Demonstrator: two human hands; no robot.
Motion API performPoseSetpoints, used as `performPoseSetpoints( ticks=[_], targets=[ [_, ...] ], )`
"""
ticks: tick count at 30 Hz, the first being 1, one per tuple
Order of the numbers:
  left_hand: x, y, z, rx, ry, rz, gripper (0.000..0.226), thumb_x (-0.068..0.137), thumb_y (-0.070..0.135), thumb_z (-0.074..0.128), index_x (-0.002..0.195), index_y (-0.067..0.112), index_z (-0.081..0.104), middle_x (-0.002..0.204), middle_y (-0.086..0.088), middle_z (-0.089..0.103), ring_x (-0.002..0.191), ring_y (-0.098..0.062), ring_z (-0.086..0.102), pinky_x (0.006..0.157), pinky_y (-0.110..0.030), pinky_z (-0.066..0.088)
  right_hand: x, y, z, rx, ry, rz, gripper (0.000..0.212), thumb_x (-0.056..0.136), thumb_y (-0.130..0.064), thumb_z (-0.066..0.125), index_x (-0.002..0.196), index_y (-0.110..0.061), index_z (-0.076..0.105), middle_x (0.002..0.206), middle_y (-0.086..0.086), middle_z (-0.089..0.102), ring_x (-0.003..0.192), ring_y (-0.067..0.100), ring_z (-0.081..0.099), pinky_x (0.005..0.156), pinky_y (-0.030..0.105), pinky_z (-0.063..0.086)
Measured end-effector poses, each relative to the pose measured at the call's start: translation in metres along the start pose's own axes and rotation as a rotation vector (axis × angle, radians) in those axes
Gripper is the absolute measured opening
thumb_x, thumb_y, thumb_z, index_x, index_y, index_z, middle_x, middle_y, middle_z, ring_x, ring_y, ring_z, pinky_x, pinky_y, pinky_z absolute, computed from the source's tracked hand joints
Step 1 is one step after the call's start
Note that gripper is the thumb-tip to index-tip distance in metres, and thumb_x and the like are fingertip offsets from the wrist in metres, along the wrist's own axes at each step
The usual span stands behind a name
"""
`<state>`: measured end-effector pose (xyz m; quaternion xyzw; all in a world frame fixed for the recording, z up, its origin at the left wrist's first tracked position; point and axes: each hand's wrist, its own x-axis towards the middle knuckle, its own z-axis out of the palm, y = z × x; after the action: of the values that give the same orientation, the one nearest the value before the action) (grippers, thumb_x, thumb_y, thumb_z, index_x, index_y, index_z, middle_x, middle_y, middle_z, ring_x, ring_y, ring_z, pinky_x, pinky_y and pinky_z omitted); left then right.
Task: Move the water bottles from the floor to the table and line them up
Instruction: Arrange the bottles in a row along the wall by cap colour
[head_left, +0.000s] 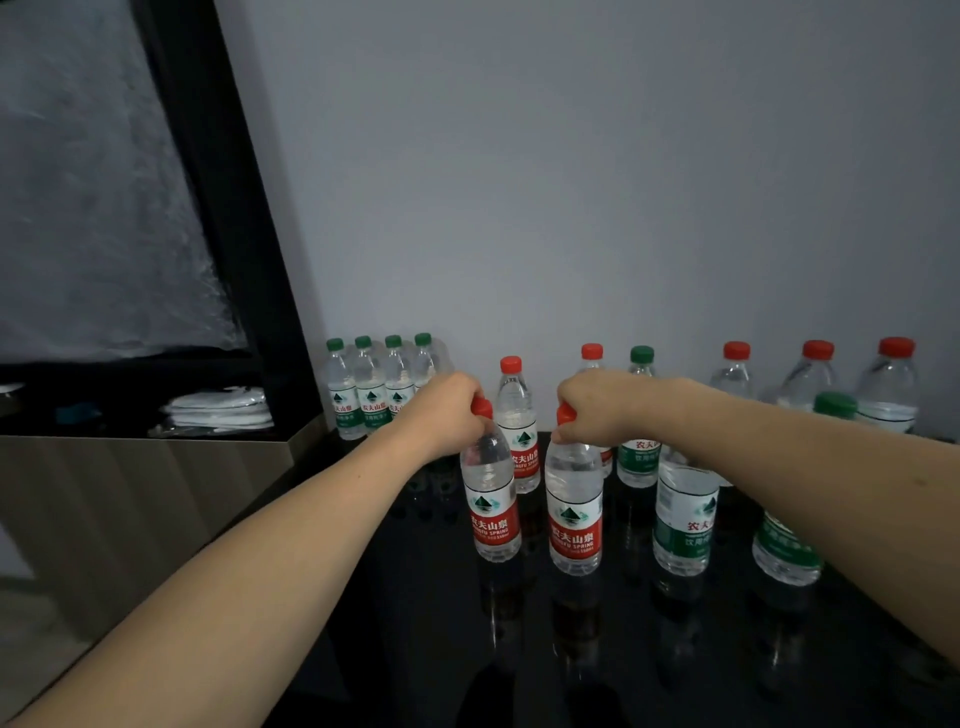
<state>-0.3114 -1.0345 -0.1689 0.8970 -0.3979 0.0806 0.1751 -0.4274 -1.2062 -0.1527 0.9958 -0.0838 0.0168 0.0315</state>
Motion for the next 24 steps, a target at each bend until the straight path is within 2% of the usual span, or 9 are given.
performPoseSetpoints(
  ticks=[3, 7, 11, 14, 18, 24],
  targets=[
    [-0.012, 0.005, -0.025, 0.017, 0.045, -0.013, 0.013, 0.085, 0.023, 0.073, 0.089, 0.015, 0.064, 0.090, -0.002, 0.064, 0.077, -0.015, 0.060, 0.065, -0.032, 0.052, -0.015, -0.005, -0.028, 0.013, 0.004, -0.007, 0.036, 0.088, -0.053, 0.056, 0.097, -0.018, 0.051, 0.096, 0.000, 0.056, 0.084, 0.018, 0.053, 0.069, 0.029, 0.040],
    [-0.022, 0.014, -0.079, 0.026, 0.144, -0.018, 0.015, 0.084, 0.022, 0.070, 0.096, 0.014, 0.066, 0.096, -0.004, 0.065, 0.080, -0.017, 0.060, 0.064, -0.029, 0.046, -0.031, -0.013, -0.081, 0.033, 0.025, 0.003, 0.051, 0.086, -0.055, 0.059, 0.112, -0.012, 0.058, 0.104, 0.002, 0.061, 0.092, 0.022, 0.059, 0.082, 0.035, 0.049],
    [-0.025, 0.020, -0.134, 0.027, 0.214, -0.004, 0.021, 0.088, 0.023, 0.067, 0.104, 0.010, 0.066, 0.101, -0.006, 0.065, 0.089, -0.021, 0.062, 0.079, -0.038, 0.056, -0.036, -0.019, -0.133, 0.052, 0.088, -0.016, 0.053, 0.086, -0.055, 0.060, 0.110, -0.009, 0.060, 0.104, 0.009, 0.067, 0.093, 0.027, 0.065, 0.087, 0.045, 0.052],
    [-0.021, 0.020, -0.167, 0.036, 0.273, -0.007, 0.024, 0.089, 0.023, 0.067, 0.109, 0.009, 0.066, 0.106, -0.008, 0.065, 0.095, -0.025, 0.062, 0.087, -0.041, 0.055, -0.033, -0.024, -0.166, 0.046, 0.203, -0.016, 0.052, 0.089, -0.053, 0.057, 0.115, -0.008, 0.058, 0.112, 0.009, 0.063, 0.096, 0.027, 0.061, 0.089, 0.041, 0.049],
    [-0.003, 0.012, -0.195, 0.020, 0.341, -0.033, 0.023, 0.089, 0.021, 0.066, 0.107, 0.008, 0.066, 0.106, -0.009, 0.066, 0.096, -0.026, 0.063, 0.087, -0.041, 0.055, -0.016, -0.028, -0.199, 0.073, 0.347, -0.020, 0.051, 0.091, -0.050, 0.055, 0.121, -0.009, 0.054, 0.119, 0.008, 0.056, 0.097, 0.023, 0.051, 0.084, 0.034, 0.041],
    [0.053, -0.011, -0.198, 0.029, 0.380, -0.033, 0.025, 0.090, 0.024, 0.064, 0.110, 0.009, 0.064, 0.107, -0.008, 0.065, 0.094, -0.025, 0.062, 0.086, -0.041, 0.056, 0.041, -0.026, -0.224, 0.108, 0.479, -0.046, 0.046, 0.093, -0.049, 0.053, 0.118, -0.011, 0.052, 0.117, 0.007, 0.055, 0.095, 0.024, 0.050, 0.079, 0.034, 0.039]
  ],
)
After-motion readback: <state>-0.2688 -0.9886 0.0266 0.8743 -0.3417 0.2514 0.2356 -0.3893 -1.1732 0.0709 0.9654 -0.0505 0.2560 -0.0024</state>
